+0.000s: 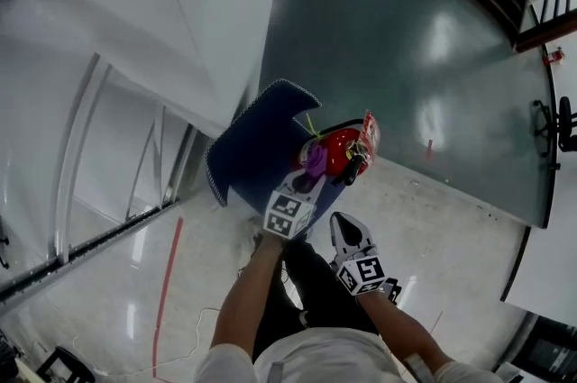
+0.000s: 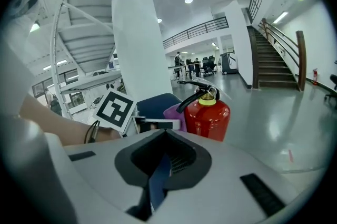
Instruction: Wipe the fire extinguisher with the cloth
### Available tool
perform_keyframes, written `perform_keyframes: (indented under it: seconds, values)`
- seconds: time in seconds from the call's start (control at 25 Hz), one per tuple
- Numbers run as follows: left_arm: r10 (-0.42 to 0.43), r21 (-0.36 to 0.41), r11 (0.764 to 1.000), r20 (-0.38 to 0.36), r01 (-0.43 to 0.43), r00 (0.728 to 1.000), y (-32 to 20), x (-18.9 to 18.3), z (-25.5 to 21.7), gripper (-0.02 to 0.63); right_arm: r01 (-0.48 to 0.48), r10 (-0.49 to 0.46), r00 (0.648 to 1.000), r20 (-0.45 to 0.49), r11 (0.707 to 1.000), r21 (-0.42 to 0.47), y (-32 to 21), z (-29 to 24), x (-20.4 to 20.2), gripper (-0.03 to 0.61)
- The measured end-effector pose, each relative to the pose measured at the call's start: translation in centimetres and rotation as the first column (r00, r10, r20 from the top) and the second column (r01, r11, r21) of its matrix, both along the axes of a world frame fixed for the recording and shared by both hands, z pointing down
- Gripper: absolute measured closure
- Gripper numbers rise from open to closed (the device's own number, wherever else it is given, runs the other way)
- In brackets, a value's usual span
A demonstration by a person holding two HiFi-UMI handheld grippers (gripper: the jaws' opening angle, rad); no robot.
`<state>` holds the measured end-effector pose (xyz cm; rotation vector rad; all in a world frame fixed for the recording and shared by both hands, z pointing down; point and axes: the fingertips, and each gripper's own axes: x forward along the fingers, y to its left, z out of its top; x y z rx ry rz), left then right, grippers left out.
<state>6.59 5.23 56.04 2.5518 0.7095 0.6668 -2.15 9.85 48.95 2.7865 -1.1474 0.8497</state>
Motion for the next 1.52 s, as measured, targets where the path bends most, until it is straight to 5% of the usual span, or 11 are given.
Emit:
perform_keyframes:
  seconds: [0.24, 0.36, 0.6, 0.72, 0.84, 1.08, 1.52]
  values:
    - [-0.15, 0.002, 0.989, 0.027, 0.15, 0.988, -2.6, -2.0, -0.7, 0.557, 0.058, -0.058, 0.998, -0.04, 0.998, -0.007, 0.6, -1.7, 2.0, 0.566]
    - [-0.269, 0.025, 0.963, 0.056, 0.268, 0.961, -4.2, -4.0, -0.5, 0.557, 0.155, -0.155, 0.986, -0.062, 0.988, -0.007, 0.7, -1.8, 3.0, 0.566]
    - [-0.533, 0.092, 0.846, 0.117, 0.525, 0.838, -3.9, -6.5, 1.2, 0.557, 0.367, -0.367, 0.93, -0.004, 0.93, 0.033, 2.7, 0.4, 4.7, 0.566]
    - [-0.631, 0.123, 0.776, 0.123, 0.619, 0.766, -2.5, -6.5, 2.5, 0.557, 0.493, -0.494, 0.869, 0.019, 0.869, 0.046, 3.5, 1.5, 5.2, 0.566]
    - [-0.679, 0.137, 0.734, 0.154, 0.666, 0.717, -1.4, -7.1, 4.1, 0.557, 0.584, -0.586, 0.809, 0.031, 0.81, 0.057, 4.1, 1.9, 5.0, 0.566]
    - [-0.701, 0.074, 0.701, 0.253, 0.709, 0.667, -1.3, -7.5, 9.1, 0.557, 0.617, -0.619, 0.783, 0.063, 0.785, 0.051, 4.5, 4.4, 5.4, 0.566]
    - [-0.659, -0.004, 0.717, 0.324, 0.697, 0.679, -1.8, -4.5, 22.9, 0.557, 0.685, -0.688, 0.722, 0.07, 0.725, 0.064, 2.2, 12.9, 4.3, 0.566]
